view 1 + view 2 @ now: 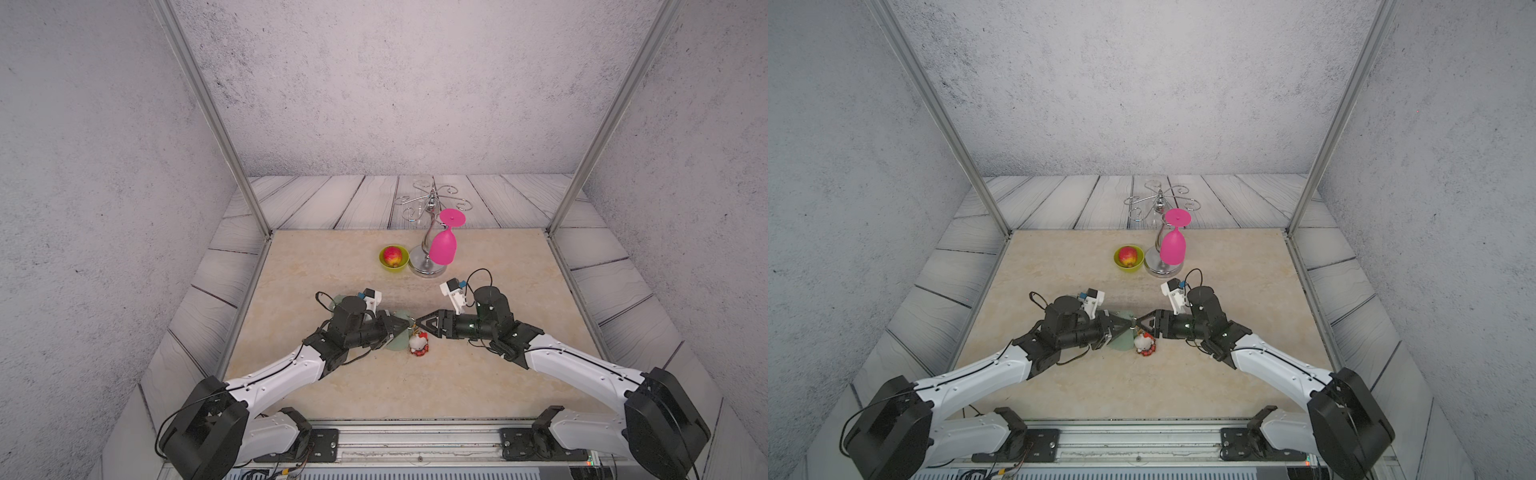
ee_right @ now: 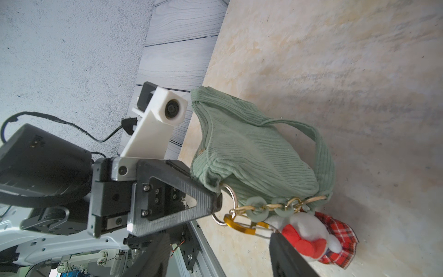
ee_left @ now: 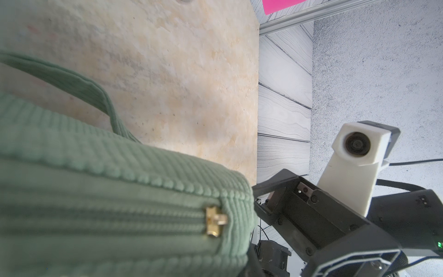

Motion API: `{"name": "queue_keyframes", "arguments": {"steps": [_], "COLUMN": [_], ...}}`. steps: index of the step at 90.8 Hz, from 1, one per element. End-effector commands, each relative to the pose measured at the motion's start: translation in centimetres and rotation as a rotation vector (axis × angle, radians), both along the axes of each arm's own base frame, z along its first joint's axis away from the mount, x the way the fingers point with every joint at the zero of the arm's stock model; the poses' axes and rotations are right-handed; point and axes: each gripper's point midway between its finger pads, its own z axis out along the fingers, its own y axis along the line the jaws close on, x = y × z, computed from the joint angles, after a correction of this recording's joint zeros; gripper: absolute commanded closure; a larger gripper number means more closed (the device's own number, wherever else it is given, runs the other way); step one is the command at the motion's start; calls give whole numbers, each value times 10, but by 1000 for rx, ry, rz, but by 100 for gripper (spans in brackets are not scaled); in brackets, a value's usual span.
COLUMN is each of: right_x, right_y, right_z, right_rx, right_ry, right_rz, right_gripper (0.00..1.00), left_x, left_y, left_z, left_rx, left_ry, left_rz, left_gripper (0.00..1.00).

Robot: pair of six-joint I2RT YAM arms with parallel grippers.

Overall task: Remove the decoration from the bag
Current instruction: Remove the decoration item from the bag.

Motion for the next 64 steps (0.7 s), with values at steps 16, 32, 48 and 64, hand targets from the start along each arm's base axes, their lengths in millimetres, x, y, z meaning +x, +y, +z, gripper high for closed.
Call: {"name": "queue_keyframes", "arguments": {"steps": [16, 32, 48, 64], "right_x": [2, 3, 6, 8], "right_y": [-13, -45, -70, -78], "right_z": [6, -6, -6, -3], "right_rx": [-57, -203, -266, -239], "right_ry": [-79, -179, -293, -409], "right_rz": [-35, -125, -222, -274], "right_gripper": [22, 19, 17, 18], "left_x": [10, 12, 16, 20], "left_y": [1, 4, 10, 17], "left_z": [32, 42, 51, 51], "left_rx": [-90, -100, -127, -170], "left_ry": [-5, 38, 83, 135], "left_rz": [49, 89, 151, 211], "left_gripper": [100, 100, 100, 100]}}
